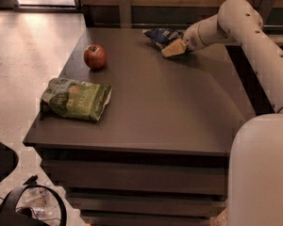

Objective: Move blue chip bag near green jalapeno chip bag

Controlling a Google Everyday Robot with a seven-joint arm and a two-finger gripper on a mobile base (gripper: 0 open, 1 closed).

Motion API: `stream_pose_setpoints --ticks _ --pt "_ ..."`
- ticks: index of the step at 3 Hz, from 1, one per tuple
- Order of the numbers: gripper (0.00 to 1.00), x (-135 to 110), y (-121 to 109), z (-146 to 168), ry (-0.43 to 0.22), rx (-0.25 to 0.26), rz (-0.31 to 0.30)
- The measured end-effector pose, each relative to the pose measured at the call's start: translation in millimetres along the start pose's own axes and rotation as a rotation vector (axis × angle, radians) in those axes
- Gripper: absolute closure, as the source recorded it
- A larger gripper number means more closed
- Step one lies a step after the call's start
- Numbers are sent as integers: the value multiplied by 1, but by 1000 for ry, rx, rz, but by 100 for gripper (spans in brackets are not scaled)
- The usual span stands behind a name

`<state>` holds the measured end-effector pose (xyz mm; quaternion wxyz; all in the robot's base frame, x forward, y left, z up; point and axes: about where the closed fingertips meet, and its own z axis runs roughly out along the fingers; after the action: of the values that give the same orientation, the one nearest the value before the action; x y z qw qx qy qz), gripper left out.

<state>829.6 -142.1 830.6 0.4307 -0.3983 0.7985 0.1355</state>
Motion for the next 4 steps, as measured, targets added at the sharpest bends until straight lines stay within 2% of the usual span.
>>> stream_pose_setpoints --ticks 2,3,4 --pt "87 1 4 7 3 -11 0" --pt "100 2 5 10 4 -15 1" --pt "100 2 5 10 4 -15 0"
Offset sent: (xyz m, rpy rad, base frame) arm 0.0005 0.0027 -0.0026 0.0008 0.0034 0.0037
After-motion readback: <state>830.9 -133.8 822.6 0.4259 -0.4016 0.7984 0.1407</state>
